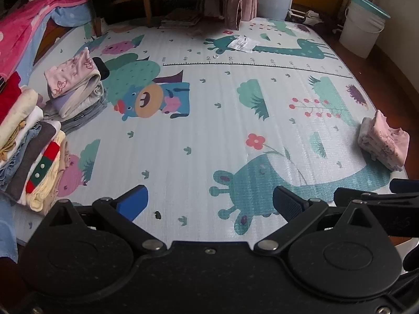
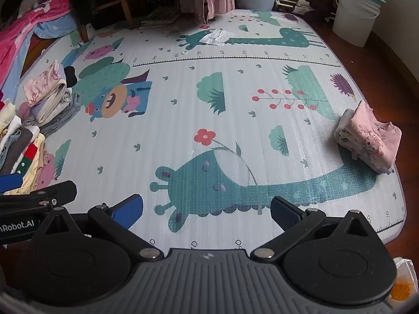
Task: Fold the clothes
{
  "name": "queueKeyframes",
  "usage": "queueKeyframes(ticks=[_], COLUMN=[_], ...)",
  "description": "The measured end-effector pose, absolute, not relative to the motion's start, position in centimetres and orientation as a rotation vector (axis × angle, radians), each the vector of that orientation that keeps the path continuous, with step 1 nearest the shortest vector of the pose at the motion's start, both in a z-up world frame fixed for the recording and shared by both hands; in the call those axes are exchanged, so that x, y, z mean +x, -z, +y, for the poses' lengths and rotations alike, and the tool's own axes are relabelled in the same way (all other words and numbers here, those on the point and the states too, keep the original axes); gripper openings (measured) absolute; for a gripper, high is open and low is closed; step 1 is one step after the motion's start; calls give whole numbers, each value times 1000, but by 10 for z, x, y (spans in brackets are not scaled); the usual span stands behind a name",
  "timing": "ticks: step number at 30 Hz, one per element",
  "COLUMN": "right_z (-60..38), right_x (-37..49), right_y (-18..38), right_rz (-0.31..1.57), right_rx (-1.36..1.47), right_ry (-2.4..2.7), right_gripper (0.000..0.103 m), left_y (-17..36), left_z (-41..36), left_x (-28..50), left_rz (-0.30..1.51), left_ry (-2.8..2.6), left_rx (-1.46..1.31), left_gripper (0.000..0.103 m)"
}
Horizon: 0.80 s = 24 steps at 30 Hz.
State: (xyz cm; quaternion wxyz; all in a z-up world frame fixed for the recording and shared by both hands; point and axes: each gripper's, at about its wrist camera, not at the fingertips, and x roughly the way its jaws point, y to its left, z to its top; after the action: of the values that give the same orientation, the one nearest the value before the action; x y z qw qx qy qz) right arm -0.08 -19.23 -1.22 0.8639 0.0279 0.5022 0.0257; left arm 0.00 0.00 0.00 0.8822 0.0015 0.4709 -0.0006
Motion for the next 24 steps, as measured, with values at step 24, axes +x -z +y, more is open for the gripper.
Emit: queueKeyframes(ticks=[24], right_z=[-183], right_x=[1], right_y=[13], right_rz=[1055], right_rx=[53], right_ry=[-56], right_gripper=[103], left_y=[1], left_z=[5], left_x=[1], left_rz=[986], left_ry=[3], left_rx=[-21], left_gripper=[103])
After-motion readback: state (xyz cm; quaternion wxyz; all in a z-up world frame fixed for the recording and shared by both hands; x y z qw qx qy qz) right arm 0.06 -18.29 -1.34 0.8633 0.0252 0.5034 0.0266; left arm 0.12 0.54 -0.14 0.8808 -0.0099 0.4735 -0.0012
